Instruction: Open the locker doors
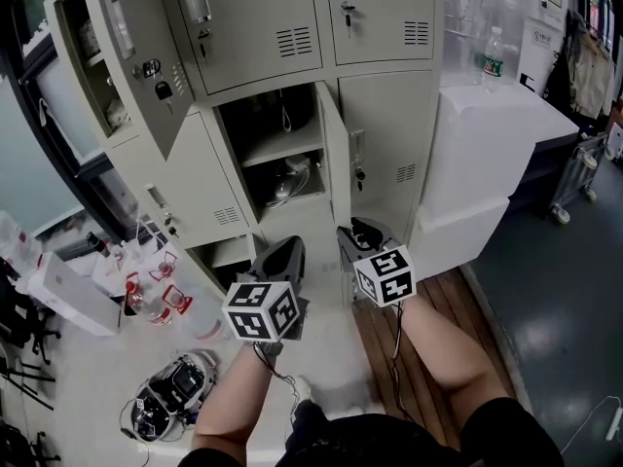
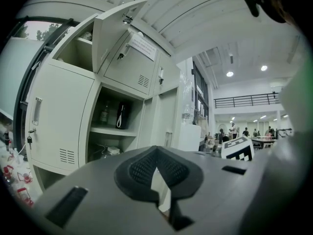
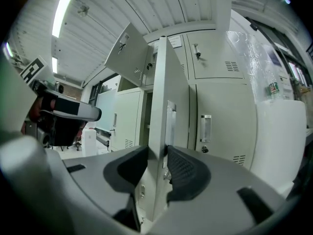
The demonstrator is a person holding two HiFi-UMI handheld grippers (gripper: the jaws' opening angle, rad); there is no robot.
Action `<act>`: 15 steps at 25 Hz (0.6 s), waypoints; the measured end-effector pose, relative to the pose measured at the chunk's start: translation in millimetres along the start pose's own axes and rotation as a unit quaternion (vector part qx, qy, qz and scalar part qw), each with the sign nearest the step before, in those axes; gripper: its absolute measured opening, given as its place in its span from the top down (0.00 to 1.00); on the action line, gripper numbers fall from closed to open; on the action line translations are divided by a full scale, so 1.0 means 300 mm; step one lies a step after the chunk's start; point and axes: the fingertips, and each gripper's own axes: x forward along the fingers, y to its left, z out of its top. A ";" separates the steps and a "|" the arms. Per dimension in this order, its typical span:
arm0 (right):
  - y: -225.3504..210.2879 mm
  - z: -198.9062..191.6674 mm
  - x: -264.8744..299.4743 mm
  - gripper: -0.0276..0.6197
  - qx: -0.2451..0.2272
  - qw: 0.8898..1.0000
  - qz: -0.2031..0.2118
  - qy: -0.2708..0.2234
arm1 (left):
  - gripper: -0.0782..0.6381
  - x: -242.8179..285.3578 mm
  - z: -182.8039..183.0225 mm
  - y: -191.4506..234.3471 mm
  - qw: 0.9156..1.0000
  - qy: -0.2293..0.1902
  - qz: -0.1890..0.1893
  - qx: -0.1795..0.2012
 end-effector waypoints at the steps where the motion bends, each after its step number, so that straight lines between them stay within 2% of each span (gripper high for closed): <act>1: -0.003 -0.001 -0.003 0.77 0.001 1.000 -0.002 0.000 | 0.89 -0.007 -0.001 -0.001 1.000 0.000 0.002 0.000; 7: -0.020 -0.001 -0.014 0.78 0.011 1.000 -0.021 0.002 | 0.89 -0.057 0.003 0.016 1.000 0.002 0.017 0.000; 15: -0.020 0.044 -0.113 0.82 -0.012 0.998 -0.066 -0.017 | 0.89 -0.140 0.015 0.054 0.999 0.000 0.033 0.005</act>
